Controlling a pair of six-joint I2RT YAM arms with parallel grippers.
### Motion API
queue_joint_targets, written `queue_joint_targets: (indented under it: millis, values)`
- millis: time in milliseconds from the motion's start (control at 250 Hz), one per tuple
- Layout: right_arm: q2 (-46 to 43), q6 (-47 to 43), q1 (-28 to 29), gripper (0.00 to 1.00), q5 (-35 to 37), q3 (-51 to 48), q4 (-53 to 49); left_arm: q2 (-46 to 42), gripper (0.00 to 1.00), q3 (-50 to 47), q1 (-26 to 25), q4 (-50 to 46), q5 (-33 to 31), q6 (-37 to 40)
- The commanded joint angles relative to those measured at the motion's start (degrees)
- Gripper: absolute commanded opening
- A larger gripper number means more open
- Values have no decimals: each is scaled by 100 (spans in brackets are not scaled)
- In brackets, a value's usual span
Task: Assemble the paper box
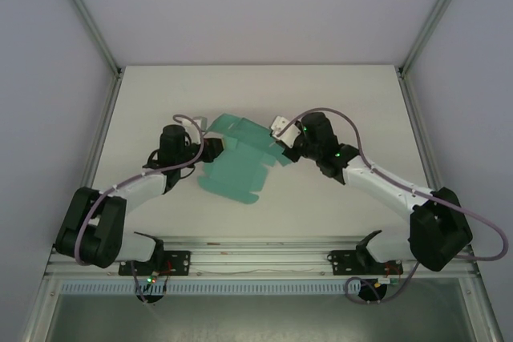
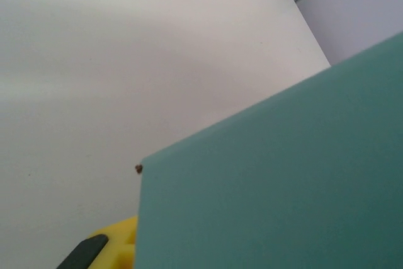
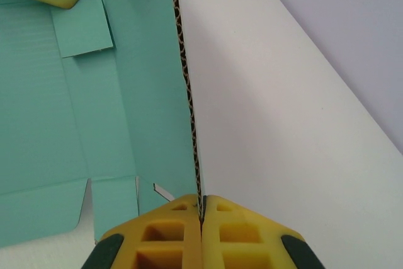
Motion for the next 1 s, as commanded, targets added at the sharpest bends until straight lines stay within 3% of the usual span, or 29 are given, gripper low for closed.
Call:
queue_joint_targets:
  millis: [0,48,100,240,400,508,584,692,811,995]
  values:
    - [-106,-89,0,0,86,254,-178,-269,22,33,-86,-265,-314,131]
    - [-104,-150,4,0,94,285,-238,-387,53,50,-85,-463,-399,203]
    - [-87,-253,0,0,134,327,-332,-552,61,42,-89,-676,-563,257]
    - [112,-725,0,0,544,576,-805,-1156,99,76,-82,-1572,-1433,322]
    - [394,-1832,159,0,1306,484,-311,-1668,100,336,-6,-2513,-2761,60]
    - [792,-2812,425,0,2191,496,92,-1575,100,621,160,-2848,-3137,-187]
    - [1058,-3334,583,0,2743,508,322,-1340,100,774,268,-2809,-3218,-316]
    - [1214,-3450,629,0,2645,433,653,-742,100,1008,400,-2623,-3322,-362]
    - [1359,-3638,679,0,2657,5,1926,150,100,1438,478,-2734,-3521,-472]
    - [1666,-4106,734,0,2883,-407,2978,1202,100,1854,461,-2381,-2783,-169]
